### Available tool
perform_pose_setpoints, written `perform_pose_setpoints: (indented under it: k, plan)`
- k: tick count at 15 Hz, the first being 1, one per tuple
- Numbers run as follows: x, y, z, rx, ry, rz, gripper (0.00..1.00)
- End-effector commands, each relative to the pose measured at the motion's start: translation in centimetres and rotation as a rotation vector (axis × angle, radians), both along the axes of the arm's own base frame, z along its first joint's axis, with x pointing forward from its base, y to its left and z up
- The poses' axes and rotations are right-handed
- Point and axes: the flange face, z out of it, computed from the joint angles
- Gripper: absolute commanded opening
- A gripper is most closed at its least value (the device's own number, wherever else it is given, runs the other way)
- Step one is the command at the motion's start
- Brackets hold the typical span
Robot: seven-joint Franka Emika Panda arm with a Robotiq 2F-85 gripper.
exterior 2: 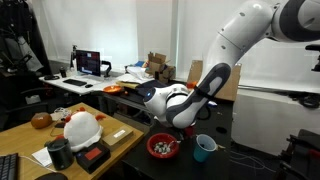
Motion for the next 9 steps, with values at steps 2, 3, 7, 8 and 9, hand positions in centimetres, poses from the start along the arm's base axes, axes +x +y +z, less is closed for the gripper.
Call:
perform_pose_setpoints:
  k: [2,3,7,8,9]
  plan:
    - [0.93,0.22,1.06,0.051,-0.005,-0.011,0.01]
    - [0.96,0.23,1.09,0.056,-0.002,-0.009,0.01]
    - [0.88,0.16,1.1,0.089,0.043,0.003,0.01]
    - [0.91,0.13,1.12,0.095,0.05,0.004,0.01]
    - [0.92,0.08,1.14,0.105,0.063,0.003,0.01]
